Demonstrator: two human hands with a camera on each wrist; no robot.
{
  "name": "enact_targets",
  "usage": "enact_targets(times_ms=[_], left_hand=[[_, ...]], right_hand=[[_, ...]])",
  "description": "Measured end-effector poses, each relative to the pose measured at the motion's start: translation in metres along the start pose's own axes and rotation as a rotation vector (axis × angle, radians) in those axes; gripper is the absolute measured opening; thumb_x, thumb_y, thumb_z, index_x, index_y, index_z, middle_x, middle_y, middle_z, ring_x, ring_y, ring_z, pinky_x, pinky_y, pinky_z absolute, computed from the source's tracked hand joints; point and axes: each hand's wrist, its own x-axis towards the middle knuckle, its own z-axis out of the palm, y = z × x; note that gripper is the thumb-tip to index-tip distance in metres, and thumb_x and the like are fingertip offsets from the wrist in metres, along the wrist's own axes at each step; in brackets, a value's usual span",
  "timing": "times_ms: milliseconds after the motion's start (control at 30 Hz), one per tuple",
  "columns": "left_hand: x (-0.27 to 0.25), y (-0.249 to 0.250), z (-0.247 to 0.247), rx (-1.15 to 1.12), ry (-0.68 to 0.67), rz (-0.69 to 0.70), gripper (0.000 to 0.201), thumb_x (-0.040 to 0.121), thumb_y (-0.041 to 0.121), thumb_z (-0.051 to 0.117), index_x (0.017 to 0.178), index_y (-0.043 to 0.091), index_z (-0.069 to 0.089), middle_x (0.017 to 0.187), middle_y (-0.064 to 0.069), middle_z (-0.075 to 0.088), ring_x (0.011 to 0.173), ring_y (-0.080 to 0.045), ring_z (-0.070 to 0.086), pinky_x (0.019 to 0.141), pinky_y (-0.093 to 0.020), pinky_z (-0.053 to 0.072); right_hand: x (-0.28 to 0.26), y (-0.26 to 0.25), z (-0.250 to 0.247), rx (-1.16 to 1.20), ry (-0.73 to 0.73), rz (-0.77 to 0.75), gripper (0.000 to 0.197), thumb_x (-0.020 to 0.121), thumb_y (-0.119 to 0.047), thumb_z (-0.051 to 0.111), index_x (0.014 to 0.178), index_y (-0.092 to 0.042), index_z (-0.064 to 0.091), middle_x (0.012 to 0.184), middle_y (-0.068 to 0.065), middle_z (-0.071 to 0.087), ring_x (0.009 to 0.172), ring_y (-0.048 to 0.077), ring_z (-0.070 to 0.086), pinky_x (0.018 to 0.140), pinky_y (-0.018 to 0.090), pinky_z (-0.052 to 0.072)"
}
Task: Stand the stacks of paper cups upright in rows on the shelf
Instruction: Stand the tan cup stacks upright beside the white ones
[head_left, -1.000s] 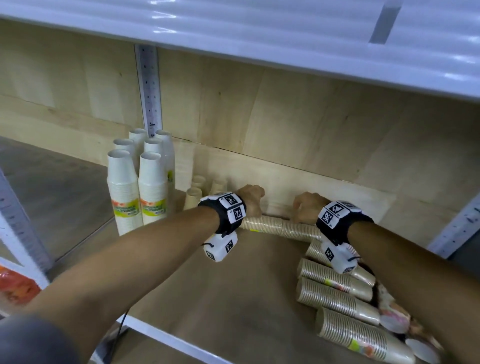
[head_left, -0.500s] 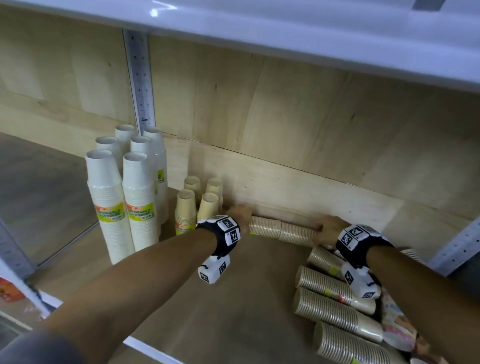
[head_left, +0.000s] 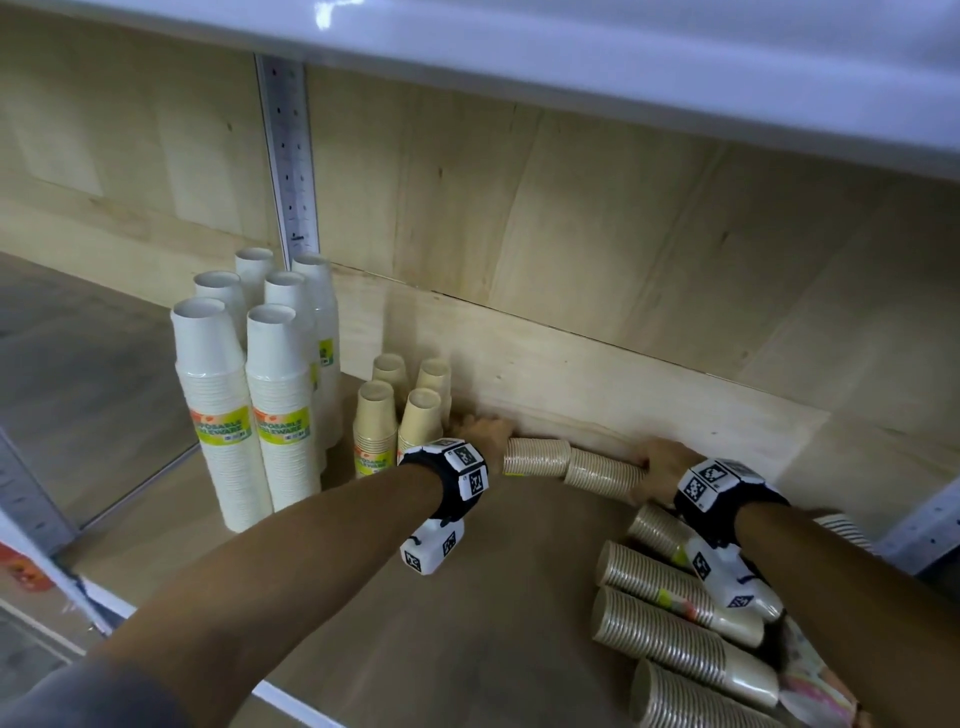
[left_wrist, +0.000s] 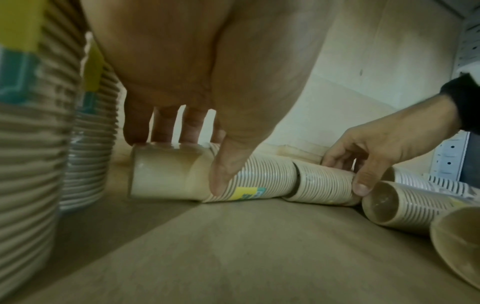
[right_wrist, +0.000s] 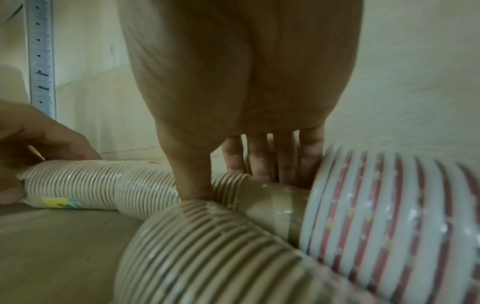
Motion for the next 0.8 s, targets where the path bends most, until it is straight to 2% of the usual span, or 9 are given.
enact_targets(times_ms=[100, 200, 367, 500, 633, 733, 800], left_hand=[[-0.001, 0.004, -0.001, 0.004, 0.028, 0.01, 0.033, 0.09, 0.017, 0.059, 0.123, 0.013, 0.058, 0.123, -0.01, 0.062, 0.112, -0.033, 0.057, 0.091, -0.037, 0.045], [-0.004, 0.01, -0.007, 0.012, 0.026, 0.017, 0.033, 0.09, 0.016, 0.059, 0.123, 0.011, 0.06, 0.121, -0.01, 0.064, 0.109, -0.03, 0.062, 0.087, -0.036, 0.049], [-0.008, 0.022, -0.025, 0.019, -0.029, 0.026, 0.046, 0.084, 0.013, 0.067, 0.129, 0.013, 0.059, 0.122, -0.009, 0.064, 0.109, -0.028, 0.064, 0.09, -0.039, 0.055], [-0.009, 0.03, -0.036, 0.044, 0.042, 0.041, 0.042, 0.086, 0.014, 0.067, 0.126, 0.009, 0.057, 0.124, -0.01, 0.061, 0.109, -0.027, 0.063, 0.086, -0.035, 0.054], [-0.014, 0.032, -0.044, -0.068, 0.064, 0.053, 0.046, 0.085, 0.013, 0.068, 0.128, 0.01, 0.053, 0.127, -0.009, 0.057, 0.11, -0.026, 0.06, 0.088, -0.036, 0.054], [-0.021, 0.034, -0.049, -0.13, 0.117, 0.072, 0.047, 0.084, 0.011, 0.068, 0.129, 0.013, 0.053, 0.125, -0.007, 0.056, 0.11, -0.025, 0.058, 0.085, -0.031, 0.05], [-0.026, 0.036, -0.053, -0.161, 0.134, 0.084, 0.043, 0.083, 0.011, 0.068, 0.124, 0.014, 0.054, 0.121, -0.006, 0.057, 0.104, -0.024, 0.058, 0.081, -0.03, 0.05]], right_hand=[[-0.002, 0.005, 0.001, 0.031, 0.022, 0.007, 0.067, 0.07, -0.035, 0.082, 0.13, -0.017, 0.056, 0.127, 0.004, 0.057, 0.112, 0.023, 0.056, 0.092, 0.031, 0.048], [-0.008, 0.01, -0.002, 0.062, 0.055, 0.005, 0.062, 0.071, -0.035, 0.081, 0.125, -0.019, 0.058, 0.12, 0.002, 0.059, 0.106, 0.022, 0.058, 0.091, 0.032, 0.05], [-0.019, 0.014, -0.013, 0.076, 0.092, 0.012, 0.052, 0.067, -0.04, 0.079, 0.113, -0.026, 0.06, 0.105, -0.002, 0.061, 0.093, 0.018, 0.06, 0.084, 0.033, 0.053], [-0.027, 0.011, -0.02, 0.063, 0.141, 0.0, 0.047, 0.067, -0.047, 0.078, 0.105, -0.028, 0.058, 0.103, -0.003, 0.061, 0.09, 0.017, 0.06, 0.077, 0.031, 0.051], [-0.035, 0.008, -0.025, 0.083, 0.186, -0.013, 0.048, 0.064, -0.051, 0.076, 0.105, -0.033, 0.058, 0.101, -0.007, 0.059, 0.088, 0.016, 0.059, 0.071, 0.028, 0.047], [-0.043, 0.003, -0.029, 0.092, 0.239, -0.022, 0.041, 0.067, -0.045, 0.075, 0.103, -0.033, 0.06, 0.1, -0.007, 0.059, 0.087, 0.015, 0.058, 0.068, 0.026, 0.044], [-0.047, 0.0, -0.032, 0.134, 0.255, -0.049, 0.037, 0.069, -0.039, 0.077, 0.101, -0.03, 0.062, 0.1, -0.006, 0.059, 0.088, 0.014, 0.057, 0.069, 0.027, 0.046]])
